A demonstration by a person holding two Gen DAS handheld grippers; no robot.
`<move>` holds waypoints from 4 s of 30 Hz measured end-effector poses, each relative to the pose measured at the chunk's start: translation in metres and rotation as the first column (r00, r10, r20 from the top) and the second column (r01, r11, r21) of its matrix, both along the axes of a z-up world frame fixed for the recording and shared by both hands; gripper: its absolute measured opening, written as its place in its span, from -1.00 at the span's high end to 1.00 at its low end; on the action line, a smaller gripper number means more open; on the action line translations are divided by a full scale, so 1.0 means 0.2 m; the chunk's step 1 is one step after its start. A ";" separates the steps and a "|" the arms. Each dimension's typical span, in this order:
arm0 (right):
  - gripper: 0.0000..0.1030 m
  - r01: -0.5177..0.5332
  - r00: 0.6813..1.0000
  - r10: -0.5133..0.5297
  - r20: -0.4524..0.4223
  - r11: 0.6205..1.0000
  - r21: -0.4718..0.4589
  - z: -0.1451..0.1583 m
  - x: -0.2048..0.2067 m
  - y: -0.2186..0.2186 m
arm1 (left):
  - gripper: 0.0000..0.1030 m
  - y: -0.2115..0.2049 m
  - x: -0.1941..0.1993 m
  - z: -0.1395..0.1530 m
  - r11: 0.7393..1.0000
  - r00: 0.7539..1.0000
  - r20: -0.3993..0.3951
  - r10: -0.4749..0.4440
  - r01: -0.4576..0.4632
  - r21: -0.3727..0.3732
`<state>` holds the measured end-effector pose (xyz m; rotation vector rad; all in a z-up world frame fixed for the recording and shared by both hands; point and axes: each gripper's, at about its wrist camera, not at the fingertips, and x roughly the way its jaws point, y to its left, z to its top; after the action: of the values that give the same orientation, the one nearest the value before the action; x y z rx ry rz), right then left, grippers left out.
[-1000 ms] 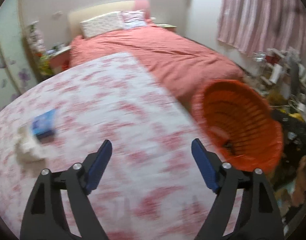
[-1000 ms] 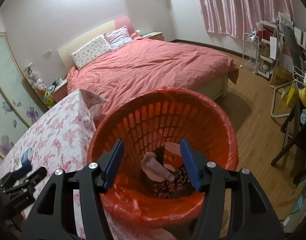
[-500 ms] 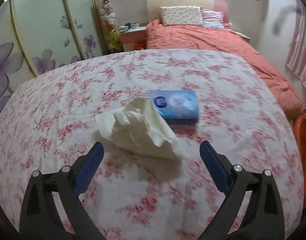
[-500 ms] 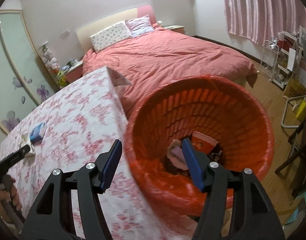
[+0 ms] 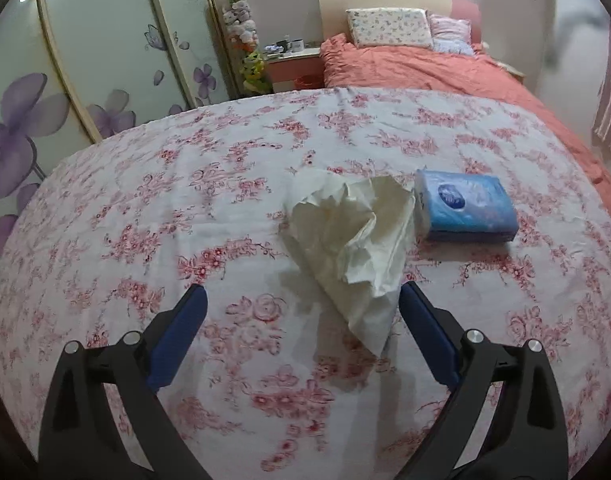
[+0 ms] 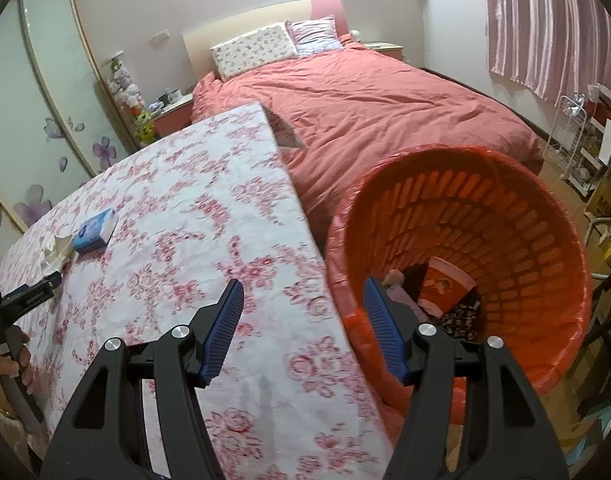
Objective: Collect trash
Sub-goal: 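Move both open tools back toward the white tissue and blue tissue box, then grasp the crumpled white tissue with the left tool while the right tool grasps the blue tissue pack, then lift the white tissue and blue tissue pack up off the bed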
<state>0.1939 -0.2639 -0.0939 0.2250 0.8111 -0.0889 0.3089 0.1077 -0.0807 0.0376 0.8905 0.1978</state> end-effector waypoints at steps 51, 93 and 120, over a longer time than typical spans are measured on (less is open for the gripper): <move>-0.52 -0.227 0.972 0.227 -0.062 0.974 0.008 -0.07 0.67 1.19 | -0.26 0.49 -0.01 -0.06 0.988 0.995 -0.026 0.097 -0.099 -0.114; -0.50 -0.210 0.974 0.203 -0.097 0.975 -0.073 -0.11 0.33 0.85 | -0.37 0.49 -0.01 -0.07 0.990 0.997 -0.025 0.077 -0.079 -0.120; -0.41 -0.142 0.990 0.141 -0.010 0.986 -0.085 0.01 0.10 0.60 | 0.11 0.24 -0.15 0.06 0.989 0.997 0.056 -0.049 0.057 -0.139</move>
<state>0.2141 -0.1441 -0.0920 0.0863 0.8230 0.0097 0.2783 0.1558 -0.0683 -0.0750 0.8479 0.0855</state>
